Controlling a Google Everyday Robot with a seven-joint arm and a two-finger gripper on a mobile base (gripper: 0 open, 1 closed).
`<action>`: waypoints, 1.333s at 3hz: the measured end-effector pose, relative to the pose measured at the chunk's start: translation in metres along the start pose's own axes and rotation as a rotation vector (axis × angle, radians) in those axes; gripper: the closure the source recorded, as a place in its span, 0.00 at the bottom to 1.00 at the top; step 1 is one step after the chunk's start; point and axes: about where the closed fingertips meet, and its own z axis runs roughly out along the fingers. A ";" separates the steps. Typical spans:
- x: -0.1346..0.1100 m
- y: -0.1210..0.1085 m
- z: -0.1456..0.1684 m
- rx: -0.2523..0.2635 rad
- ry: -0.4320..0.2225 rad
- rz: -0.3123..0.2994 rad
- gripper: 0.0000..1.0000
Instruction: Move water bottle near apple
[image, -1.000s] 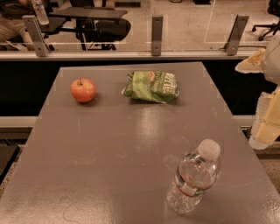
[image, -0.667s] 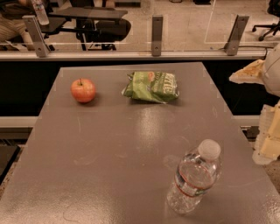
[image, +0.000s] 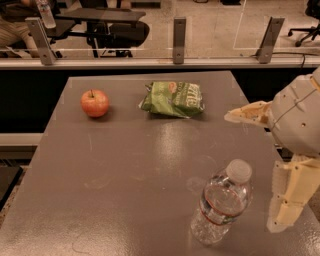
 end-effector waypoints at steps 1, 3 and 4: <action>-0.017 0.013 0.008 -0.050 -0.075 -0.047 0.00; -0.045 0.039 0.017 -0.142 -0.218 -0.100 0.03; -0.050 0.043 0.025 -0.164 -0.227 -0.111 0.25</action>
Offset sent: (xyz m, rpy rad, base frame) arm -0.0529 0.0371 0.0038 0.2414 0.1606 0.1915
